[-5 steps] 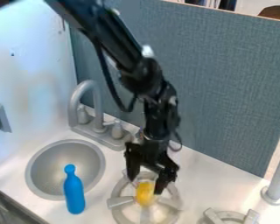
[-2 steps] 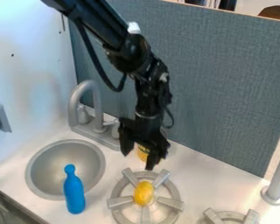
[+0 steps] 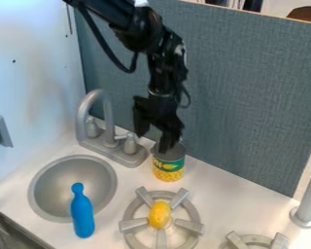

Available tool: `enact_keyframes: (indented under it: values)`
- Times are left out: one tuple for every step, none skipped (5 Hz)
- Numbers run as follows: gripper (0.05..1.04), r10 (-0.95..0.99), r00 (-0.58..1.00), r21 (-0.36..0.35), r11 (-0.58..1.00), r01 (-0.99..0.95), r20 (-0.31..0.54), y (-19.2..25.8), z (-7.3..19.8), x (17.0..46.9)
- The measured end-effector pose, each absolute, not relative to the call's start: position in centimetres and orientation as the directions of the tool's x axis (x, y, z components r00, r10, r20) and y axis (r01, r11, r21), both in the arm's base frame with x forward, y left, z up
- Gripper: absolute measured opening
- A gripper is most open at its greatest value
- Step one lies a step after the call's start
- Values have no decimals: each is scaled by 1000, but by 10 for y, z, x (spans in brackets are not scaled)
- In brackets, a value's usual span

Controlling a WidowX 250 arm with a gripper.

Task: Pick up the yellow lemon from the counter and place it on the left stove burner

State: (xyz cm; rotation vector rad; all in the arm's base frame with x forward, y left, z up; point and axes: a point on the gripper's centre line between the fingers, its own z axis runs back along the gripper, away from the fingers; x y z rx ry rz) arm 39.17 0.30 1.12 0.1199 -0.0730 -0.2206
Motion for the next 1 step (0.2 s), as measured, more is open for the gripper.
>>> enact_keyframes:
  values:
    - [1001, -231, 970, 128, 967, 221, 70, 6, 20, 406]
